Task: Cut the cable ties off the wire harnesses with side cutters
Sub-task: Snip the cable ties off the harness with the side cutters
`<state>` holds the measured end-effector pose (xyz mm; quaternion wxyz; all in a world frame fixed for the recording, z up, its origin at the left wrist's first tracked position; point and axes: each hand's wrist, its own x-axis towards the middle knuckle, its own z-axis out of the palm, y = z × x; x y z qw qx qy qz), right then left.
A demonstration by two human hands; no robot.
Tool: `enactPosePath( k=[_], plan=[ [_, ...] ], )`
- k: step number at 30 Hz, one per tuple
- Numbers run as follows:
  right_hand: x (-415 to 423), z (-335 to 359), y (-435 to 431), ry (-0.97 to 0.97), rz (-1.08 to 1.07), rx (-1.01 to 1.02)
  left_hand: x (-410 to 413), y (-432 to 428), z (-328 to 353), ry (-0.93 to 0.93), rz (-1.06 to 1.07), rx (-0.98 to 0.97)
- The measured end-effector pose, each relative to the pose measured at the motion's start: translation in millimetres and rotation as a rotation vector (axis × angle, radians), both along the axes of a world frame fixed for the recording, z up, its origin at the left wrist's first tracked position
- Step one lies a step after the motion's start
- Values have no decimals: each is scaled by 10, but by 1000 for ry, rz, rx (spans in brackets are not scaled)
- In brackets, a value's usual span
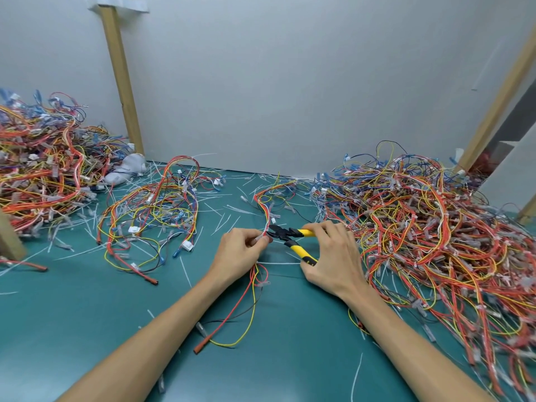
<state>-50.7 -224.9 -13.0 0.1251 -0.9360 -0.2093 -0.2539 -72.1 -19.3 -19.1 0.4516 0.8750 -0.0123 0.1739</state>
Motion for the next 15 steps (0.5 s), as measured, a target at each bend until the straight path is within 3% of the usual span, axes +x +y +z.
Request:
enactPosePath(
  k=[15],
  plan=[
    [-22, 5, 12, 23, 21, 4, -75, -20, 55, -42, -38, 85]
  ],
)
